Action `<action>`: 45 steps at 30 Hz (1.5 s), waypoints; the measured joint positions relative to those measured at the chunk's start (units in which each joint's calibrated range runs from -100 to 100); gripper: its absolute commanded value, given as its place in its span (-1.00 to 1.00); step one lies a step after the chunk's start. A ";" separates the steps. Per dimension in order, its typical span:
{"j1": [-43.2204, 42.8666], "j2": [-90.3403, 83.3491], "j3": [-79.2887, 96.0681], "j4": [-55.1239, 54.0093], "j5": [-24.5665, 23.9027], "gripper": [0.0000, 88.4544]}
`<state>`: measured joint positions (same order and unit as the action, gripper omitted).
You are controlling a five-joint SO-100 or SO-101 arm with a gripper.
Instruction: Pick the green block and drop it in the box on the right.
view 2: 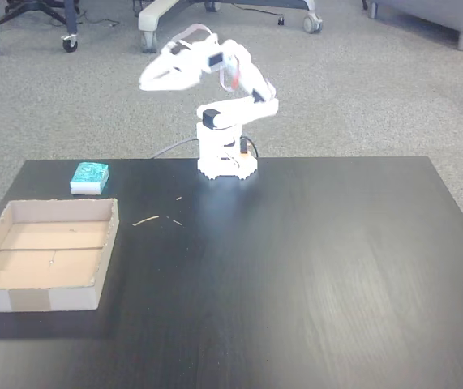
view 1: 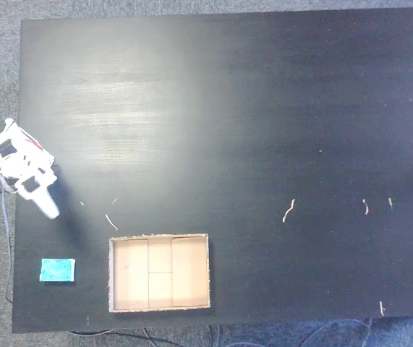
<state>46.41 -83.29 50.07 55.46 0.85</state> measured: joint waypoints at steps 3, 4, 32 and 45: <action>9.28 21.14 -16.11 10.15 -1.32 0.01; 10.85 29.16 -21.09 13.61 -1.61 0.01; 26.50 91.65 -38.72 11.28 0.34 0.05; 23.20 98.75 -38.72 6.69 0.20 -0.29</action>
<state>69.61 15.46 11.35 62.14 1.05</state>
